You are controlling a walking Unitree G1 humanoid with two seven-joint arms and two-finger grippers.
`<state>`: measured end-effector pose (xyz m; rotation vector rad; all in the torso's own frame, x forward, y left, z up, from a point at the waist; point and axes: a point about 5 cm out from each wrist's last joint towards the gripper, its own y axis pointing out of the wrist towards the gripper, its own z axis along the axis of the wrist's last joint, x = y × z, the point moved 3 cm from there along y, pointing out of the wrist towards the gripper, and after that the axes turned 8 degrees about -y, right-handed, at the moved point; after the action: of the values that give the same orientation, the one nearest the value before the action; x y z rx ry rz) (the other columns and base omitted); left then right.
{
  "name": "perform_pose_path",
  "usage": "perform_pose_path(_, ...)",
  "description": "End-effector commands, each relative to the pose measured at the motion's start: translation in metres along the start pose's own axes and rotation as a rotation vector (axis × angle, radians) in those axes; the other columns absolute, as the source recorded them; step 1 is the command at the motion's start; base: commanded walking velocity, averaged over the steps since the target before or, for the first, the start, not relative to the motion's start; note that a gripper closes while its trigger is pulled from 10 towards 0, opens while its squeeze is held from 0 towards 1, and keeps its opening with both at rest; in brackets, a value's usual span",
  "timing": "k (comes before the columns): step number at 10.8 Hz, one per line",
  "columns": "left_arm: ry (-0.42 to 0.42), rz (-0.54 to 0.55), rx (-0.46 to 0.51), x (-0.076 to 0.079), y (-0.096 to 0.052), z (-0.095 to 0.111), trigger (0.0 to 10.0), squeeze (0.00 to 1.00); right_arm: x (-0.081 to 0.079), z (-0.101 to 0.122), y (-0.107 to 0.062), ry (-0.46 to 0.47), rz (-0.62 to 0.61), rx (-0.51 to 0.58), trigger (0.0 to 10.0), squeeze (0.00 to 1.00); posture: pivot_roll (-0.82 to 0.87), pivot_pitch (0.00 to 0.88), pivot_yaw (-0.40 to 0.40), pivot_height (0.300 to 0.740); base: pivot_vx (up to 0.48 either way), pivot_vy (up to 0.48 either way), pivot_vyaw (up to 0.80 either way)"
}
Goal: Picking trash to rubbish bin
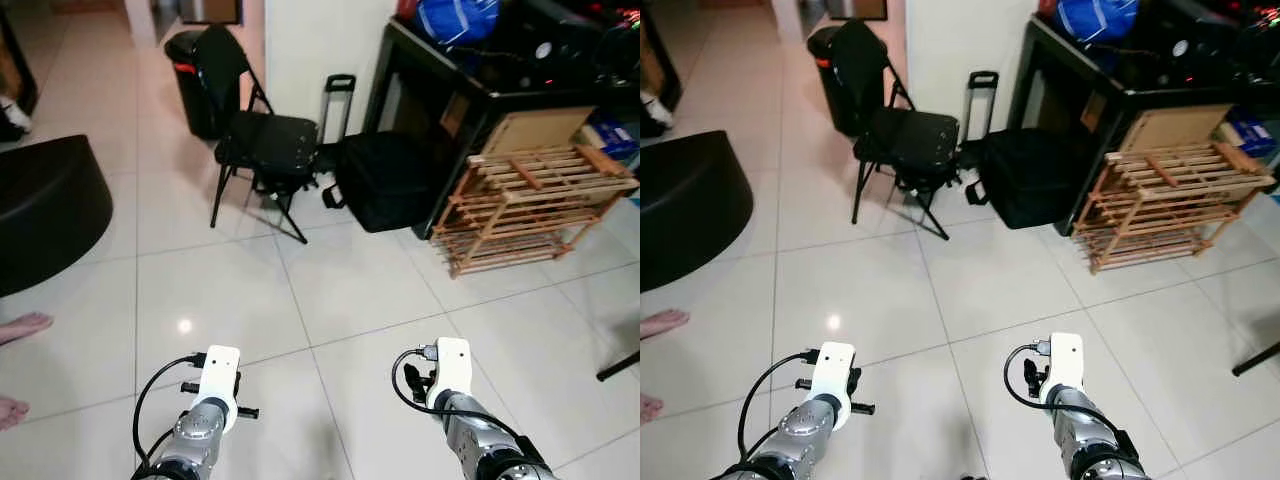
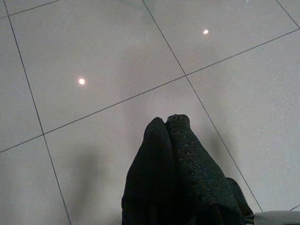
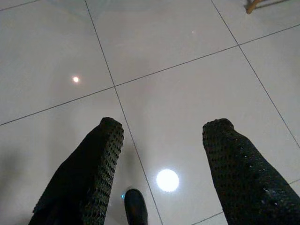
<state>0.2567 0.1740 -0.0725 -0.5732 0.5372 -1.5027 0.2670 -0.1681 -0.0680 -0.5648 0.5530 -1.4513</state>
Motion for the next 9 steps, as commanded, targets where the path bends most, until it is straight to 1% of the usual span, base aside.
perform_pose_path(1, -0.010, 0.007, -0.004, 0.0008, 0.0006, 0.0004, 10.0, 0.00, 0.0004, 0.0004, 0.0003, -0.008, 0.004, -0.006, 10.0, 0.00, 0.04, 0.000, -0.078, 0.740, 0.000, 0.000, -0.80)
perform_pose_path(9, -0.018, 0.020, -0.011, -0.0012, -0.0003, -0.0026, 10.0, 0.00, 0.0007, 0.0004, 0.0003, -0.008, 0.006, -0.006, 10.0, 0.00, 0.04, 0.000, -0.085, 0.740, 0.000, 0.000, -0.80)
